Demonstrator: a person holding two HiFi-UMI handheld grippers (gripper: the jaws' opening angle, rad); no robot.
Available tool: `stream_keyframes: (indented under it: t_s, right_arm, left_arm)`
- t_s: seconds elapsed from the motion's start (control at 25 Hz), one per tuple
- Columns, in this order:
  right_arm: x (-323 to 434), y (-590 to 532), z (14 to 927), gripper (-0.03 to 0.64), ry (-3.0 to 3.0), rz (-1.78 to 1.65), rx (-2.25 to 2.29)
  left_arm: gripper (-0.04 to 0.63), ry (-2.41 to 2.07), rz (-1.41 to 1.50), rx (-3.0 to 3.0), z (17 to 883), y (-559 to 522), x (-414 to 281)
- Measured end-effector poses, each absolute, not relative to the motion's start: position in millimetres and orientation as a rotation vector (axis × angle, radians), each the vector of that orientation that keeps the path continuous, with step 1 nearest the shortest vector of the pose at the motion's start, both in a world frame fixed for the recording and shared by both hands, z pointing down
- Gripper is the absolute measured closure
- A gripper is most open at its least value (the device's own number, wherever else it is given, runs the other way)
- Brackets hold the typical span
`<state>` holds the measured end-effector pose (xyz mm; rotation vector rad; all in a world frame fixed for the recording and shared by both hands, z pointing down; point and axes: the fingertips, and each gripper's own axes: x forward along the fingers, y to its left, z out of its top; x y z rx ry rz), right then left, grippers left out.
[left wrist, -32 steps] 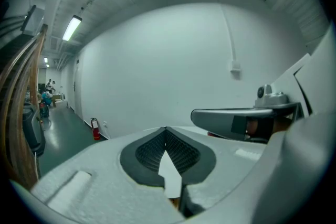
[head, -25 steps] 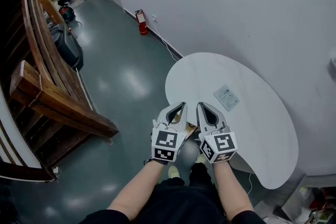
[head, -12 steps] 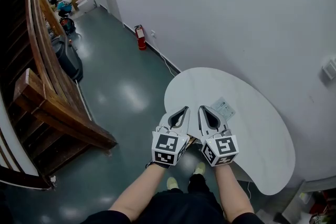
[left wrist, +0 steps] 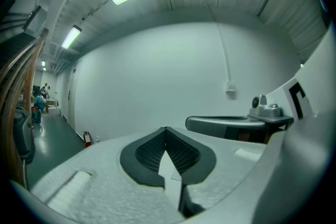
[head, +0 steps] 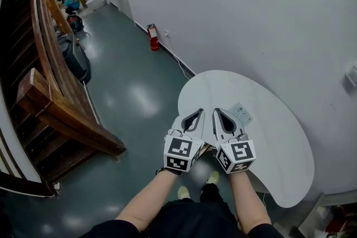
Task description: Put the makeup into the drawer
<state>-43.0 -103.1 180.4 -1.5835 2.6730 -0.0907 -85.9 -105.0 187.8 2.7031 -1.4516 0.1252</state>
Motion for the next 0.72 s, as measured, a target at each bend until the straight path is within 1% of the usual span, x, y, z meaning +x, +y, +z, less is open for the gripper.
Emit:
stream_keyframes:
  t_s: [0.72]
  right_arm:
    - [-32.8,-101.5,178.6,0.603,2.663,-0.066,-1.61]
  left_arm:
    - [0.584,-1.442,0.118,2.704,190.3,-106.6,-77.2]
